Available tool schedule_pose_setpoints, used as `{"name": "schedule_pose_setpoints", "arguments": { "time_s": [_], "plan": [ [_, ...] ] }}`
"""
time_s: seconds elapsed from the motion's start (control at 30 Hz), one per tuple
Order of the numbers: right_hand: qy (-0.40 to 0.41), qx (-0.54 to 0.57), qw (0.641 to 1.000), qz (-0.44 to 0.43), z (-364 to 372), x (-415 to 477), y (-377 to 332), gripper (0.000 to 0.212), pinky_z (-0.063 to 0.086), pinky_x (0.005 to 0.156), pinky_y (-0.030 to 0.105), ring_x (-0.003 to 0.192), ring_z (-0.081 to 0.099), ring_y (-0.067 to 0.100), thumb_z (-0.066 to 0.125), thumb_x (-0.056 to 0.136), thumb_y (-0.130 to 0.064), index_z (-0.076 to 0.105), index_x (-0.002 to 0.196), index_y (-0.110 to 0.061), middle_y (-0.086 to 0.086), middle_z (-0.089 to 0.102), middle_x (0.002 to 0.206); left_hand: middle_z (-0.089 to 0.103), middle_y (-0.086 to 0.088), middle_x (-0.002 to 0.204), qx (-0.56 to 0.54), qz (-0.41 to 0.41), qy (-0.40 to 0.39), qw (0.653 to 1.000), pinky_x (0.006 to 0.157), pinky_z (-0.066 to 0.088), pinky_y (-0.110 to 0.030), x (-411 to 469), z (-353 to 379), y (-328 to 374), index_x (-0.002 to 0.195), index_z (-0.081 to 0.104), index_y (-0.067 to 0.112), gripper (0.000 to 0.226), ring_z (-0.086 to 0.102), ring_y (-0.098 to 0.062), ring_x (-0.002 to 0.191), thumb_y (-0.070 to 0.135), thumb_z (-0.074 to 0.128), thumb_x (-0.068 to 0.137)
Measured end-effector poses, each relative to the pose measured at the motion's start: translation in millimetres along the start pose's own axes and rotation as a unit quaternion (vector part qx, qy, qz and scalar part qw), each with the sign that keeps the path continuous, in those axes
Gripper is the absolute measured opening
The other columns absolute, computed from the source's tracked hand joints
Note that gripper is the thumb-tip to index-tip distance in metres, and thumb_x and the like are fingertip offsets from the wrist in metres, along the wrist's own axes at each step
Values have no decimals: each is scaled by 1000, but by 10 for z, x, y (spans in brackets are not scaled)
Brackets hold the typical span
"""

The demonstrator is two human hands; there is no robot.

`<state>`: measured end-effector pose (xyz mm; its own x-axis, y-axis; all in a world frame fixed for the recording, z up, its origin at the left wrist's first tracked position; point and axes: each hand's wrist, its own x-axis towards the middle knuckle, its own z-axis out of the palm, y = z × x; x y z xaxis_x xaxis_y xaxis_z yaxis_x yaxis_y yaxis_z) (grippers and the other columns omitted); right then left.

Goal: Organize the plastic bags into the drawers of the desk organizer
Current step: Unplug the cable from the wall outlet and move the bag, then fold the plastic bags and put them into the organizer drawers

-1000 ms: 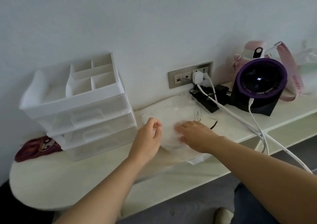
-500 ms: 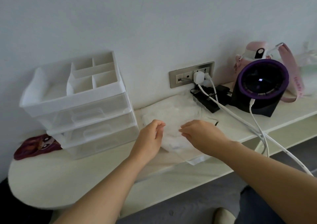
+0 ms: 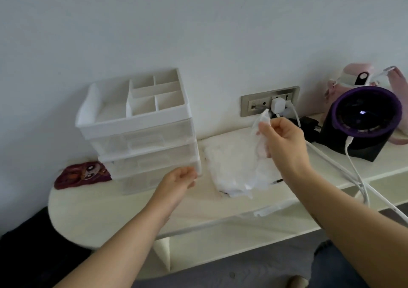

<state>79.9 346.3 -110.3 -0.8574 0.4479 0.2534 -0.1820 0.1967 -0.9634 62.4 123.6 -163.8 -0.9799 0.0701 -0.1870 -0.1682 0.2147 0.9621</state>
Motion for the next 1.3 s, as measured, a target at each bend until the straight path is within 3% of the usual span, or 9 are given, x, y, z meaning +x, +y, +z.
{"name": "schedule_pose_setpoints", "arguments": {
  "time_s": [0.17, 0.27, 0.37, 0.53, 0.7, 0.83, 0.97, 1.07, 1.3],
  "plan": [
    [-30, -141, 979, -142, 392, -126, -67, 15, 41, 64, 7, 73, 52, -8, 58, 90, -20, 53, 95, -34, -24, 57, 93, 60, -1, 97, -291, -189, 43, 937, 85, 41, -36, -37, -483, 29, 105, 53, 18, 16, 58, -18, 94, 29, 53, 94],
    [-159, -315, 907, -230, 658, -200, -23, 45, 49, 79, 30, 96, 57, 8, 52, 92, -12, 47, 132, -32, -10, 48, 134, 56, -6, 106, -362, -209, 57, 907, 97, 38, -38, -3, -600, 34, 126, 41, 12, 40, 53, -23, 107, 33, 53, 94],
    [-240, -416, 850, -218, 887, -225, 34, 57, 48, 74, 31, 102, 60, 22, 45, 94, -13, 34, 140, -44, -9, 25, 153, 59, -7, 105, -423, -213, 51, 879, 96, 40, -38, 31, -600, 18, 125, 44, 9, 39, 59, -22, 96, 33, 51, 95],
    [-240, -425, 851, -192, 1020, -210, 109, 54, 47, 75, 29, 103, 60, 19, 45, 95, -18, 33, 140, -47, -9, 22, 154, 61, -8, 107, -454, -217, 52, 863, 90, 41, -40, 83, -621, -19, 110, 50, 12, 23, 60, -22, 92, 30, 50, 95],
    [-227, -420, 856, -197, 1051, -245, 151, 55, 41, 67, 24, 99, 61, 19, 47, 94, -16, 35, 140, -44, -10, 25, 154, 49, -15, 120, -462, -240, 85, 849, 92, 41, -44, 96, -598, -47, 137, 32, 13, 47, 57, -30, 101, 24, 49, 96],
    [-226, -417, 857, -204, 1050, -246, 164, 55, 43, 68, 25, 99, 60, 18, 48, 94, -15, 36, 140, -44, -9, 27, 153, 51, -15, 125, -471, -237, 82, 846, 86, 44, -41, 121, -540, -55, 141, 28, 10, 48, 61, -27, 92, 18, 46, 96],
    [-218, -416, 857, -212, 1056, -228, 167, 53, 46, 69, 26, 99, 61, 19, 47, 94, -16, 38, 139, -43, -9, 30, 151, 58, -10, 101, -479, -233, 88, 842, 83, 44, -37, 145, -458, -84, 123, 41, 9, 29, 60, -22, 83, 12, 45, 94],
    [-220, -424, 853, -210, 1058, -220, 181, 54, 46, 67, 27, 96, 62, 20, 47, 94, -16, 37, 139, -45, -9, 29, 151, 57, -9, 101, -477, -236, 88, 842, 81, 44, -37, 104, -445, -124, 106, 44, 9, 14, 60, -22, 83, 13, 47, 93],
    [-213, -426, 853, -214, 1071, -222, 158, 53, 52, 77, 31, 105, 61, 19, 49, 95, -18, 35, 140, -43, -6, 30, 152, 58, -10, 101, -471, -263, 89, 837, 85, 45, -40, -169, -432, -109, 90, 44, 9, 24, 60, -24, 88, 28, 58, 90]
  ]
}}
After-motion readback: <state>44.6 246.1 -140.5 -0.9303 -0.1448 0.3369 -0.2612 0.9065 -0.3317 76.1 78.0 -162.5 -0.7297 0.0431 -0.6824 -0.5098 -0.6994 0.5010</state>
